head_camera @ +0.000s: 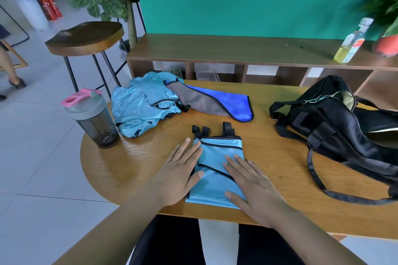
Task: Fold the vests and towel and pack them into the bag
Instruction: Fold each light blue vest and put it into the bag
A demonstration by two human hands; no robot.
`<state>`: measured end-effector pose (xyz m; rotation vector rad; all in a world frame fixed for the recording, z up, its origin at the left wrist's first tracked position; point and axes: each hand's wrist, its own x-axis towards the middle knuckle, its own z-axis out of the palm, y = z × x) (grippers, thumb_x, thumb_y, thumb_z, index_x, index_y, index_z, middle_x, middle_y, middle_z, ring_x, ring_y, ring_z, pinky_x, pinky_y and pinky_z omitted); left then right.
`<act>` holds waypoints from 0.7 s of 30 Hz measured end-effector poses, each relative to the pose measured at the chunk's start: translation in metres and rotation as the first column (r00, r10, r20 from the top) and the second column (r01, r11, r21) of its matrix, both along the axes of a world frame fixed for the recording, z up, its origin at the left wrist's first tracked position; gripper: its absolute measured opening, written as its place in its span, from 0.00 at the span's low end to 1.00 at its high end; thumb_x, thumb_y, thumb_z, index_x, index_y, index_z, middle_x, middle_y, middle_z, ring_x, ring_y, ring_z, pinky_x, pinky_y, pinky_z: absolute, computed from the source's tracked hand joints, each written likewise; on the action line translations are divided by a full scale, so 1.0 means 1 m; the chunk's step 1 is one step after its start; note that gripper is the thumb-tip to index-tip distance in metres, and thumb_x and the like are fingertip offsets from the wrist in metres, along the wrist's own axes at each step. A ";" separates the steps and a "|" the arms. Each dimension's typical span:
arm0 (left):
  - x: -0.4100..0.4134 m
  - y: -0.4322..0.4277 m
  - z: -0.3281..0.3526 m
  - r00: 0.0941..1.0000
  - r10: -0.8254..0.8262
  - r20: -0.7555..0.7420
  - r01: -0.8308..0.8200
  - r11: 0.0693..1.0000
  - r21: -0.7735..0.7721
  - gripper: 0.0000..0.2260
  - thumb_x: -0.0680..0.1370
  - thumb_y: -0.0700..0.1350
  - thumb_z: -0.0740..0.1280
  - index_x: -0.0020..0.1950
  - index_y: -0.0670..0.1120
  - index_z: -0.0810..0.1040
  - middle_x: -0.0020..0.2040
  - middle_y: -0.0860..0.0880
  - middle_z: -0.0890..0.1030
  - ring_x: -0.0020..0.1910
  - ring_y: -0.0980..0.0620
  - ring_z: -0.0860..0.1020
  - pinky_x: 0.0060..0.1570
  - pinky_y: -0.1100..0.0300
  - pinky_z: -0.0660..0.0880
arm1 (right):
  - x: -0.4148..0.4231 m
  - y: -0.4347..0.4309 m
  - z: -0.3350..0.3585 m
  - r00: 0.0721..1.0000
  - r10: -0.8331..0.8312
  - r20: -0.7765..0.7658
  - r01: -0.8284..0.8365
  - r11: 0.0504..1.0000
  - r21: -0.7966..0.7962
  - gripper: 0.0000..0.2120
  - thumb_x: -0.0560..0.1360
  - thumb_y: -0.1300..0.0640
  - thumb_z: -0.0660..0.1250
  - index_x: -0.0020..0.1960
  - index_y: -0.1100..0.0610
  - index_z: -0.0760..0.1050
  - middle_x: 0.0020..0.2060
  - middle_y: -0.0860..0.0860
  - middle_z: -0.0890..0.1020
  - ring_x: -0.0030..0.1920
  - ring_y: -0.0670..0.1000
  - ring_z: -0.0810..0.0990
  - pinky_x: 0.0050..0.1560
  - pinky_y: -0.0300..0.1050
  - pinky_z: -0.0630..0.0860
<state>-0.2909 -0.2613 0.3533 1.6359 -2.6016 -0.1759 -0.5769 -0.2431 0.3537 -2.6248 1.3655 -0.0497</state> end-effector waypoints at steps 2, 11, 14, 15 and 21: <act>-0.004 0.012 0.009 0.996 -0.022 -0.083 0.021 1.000 -0.014 0.31 0.88 0.62 0.47 0.87 0.50 0.43 0.85 0.58 0.40 0.81 0.57 0.30 0.81 0.54 0.35 | -0.003 0.003 -0.003 0.993 0.024 0.114 -0.016 0.998 -0.068 0.37 0.84 0.29 0.50 0.86 0.47 0.50 0.85 0.41 0.46 0.84 0.43 0.39 0.84 0.53 0.46; -0.001 0.030 0.003 0.982 -0.191 -0.004 0.191 0.981 0.038 0.37 0.84 0.71 0.48 0.87 0.51 0.46 0.86 0.57 0.41 0.83 0.59 0.34 0.83 0.49 0.45 | -0.012 0.009 -0.020 0.880 0.171 0.443 -0.065 0.968 -0.244 0.17 0.78 0.38 0.74 0.59 0.49 0.84 0.73 0.45 0.76 0.76 0.45 0.72 0.70 0.50 0.76; 0.001 0.031 0.005 0.975 -0.216 0.057 0.213 0.976 0.054 0.37 0.84 0.71 0.46 0.87 0.51 0.43 0.85 0.56 0.38 0.82 0.58 0.31 0.83 0.49 0.43 | -0.016 0.011 -0.026 0.880 0.220 0.420 -0.098 0.951 -0.293 0.14 0.80 0.42 0.74 0.58 0.50 0.85 0.72 0.47 0.78 0.75 0.46 0.73 0.71 0.48 0.76; 0.001 0.031 0.006 0.972 -0.220 0.075 0.216 0.975 0.060 0.38 0.84 0.71 0.45 0.87 0.50 0.42 0.85 0.56 0.36 0.82 0.57 0.30 0.83 0.48 0.42 | -0.017 0.012 -0.029 0.885 0.232 0.403 -0.106 0.945 -0.311 0.13 0.81 0.43 0.72 0.58 0.51 0.85 0.71 0.48 0.78 0.75 0.46 0.73 0.70 0.48 0.77; -0.001 0.040 0.007 0.976 -0.215 0.043 0.212 0.974 0.079 0.39 0.82 0.74 0.47 0.87 0.54 0.45 0.85 0.56 0.34 0.82 0.56 0.30 0.83 0.49 0.38 | -0.017 0.013 -0.030 0.896 0.247 0.370 -0.085 0.912 -0.402 0.11 0.86 0.50 0.66 0.56 0.54 0.84 0.65 0.47 0.82 0.71 0.43 0.77 0.66 0.45 0.79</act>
